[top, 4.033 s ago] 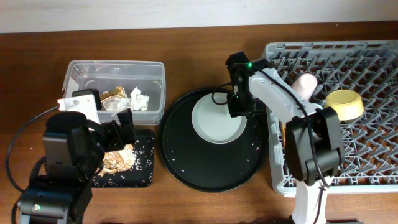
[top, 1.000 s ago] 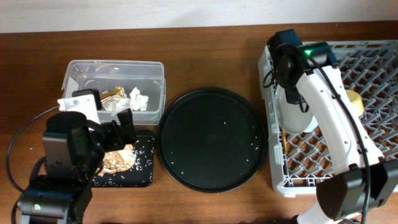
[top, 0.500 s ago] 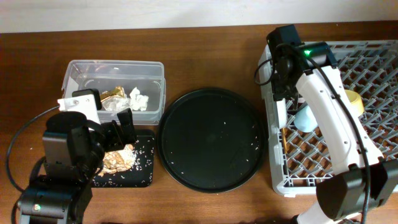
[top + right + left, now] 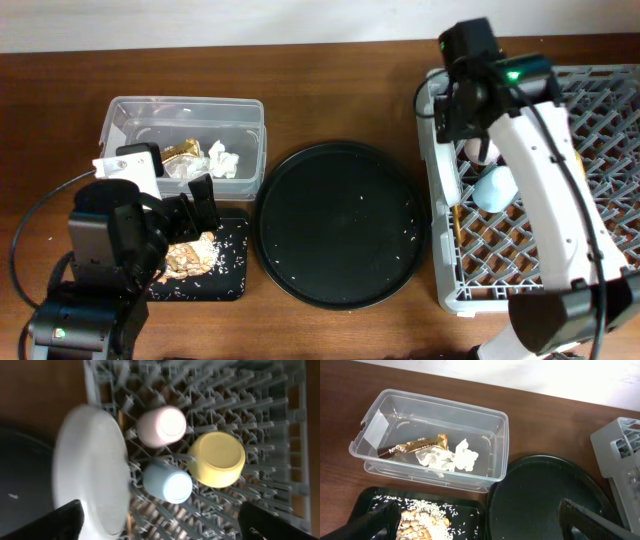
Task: Sort waste into correct bins and load items into the dishwasher rack
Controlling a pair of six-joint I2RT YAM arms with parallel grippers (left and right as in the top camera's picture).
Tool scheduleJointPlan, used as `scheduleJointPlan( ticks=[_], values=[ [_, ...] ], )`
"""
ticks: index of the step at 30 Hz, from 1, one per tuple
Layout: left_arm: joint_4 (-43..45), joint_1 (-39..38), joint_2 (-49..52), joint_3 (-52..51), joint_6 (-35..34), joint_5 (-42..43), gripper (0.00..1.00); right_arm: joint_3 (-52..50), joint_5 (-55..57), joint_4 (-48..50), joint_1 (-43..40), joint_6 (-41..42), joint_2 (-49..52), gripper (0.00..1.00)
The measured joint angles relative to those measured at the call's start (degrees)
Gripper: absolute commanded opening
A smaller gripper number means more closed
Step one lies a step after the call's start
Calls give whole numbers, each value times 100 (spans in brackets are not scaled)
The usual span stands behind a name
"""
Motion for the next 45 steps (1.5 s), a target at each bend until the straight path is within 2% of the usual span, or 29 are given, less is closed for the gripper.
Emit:
scheduleJointPlan(
  ticks=[5,6,9,10,14,18,24,27,35,41,45],
  values=[
    [-2,0,0,0,0,0,99,273,-1255,-166,0,9,-326,98],
    [-2,0,0,0,0,0,99,284,-1543,-223,0,11,-380,91],
    [-2,0,0,0,-2,0,99,291,-2291,-393,0,-26,-426,8],
    [-2,0,0,0,0,0,99,286,-2476,-433,0,-39,-424,4],
    [-2,0,0,0,-2,0,99,184,-3045,-509,0,-35,-424,4],
    [-2,0,0,0,-2,0,99,-380,-3296,-302,0,-42,-422,4],
    [-2,0,0,0,0,0,99,-1587,-3379,739,0,-42,-422,4],
    [0,0,0,0,-2,0,99,-1897,-3213,962,0,-31,-417,4],
    [-2,0,0,0,0,0,99,-1954,-1919,1019,-389,466,-411,4],
    [-2,0,0,0,-2,0,99,-1952,-1764,942,-831,579,-411,4],
    [-2,0,0,0,0,2,99,-1829,-1768,675,-841,568,-411,4]
  ],
)
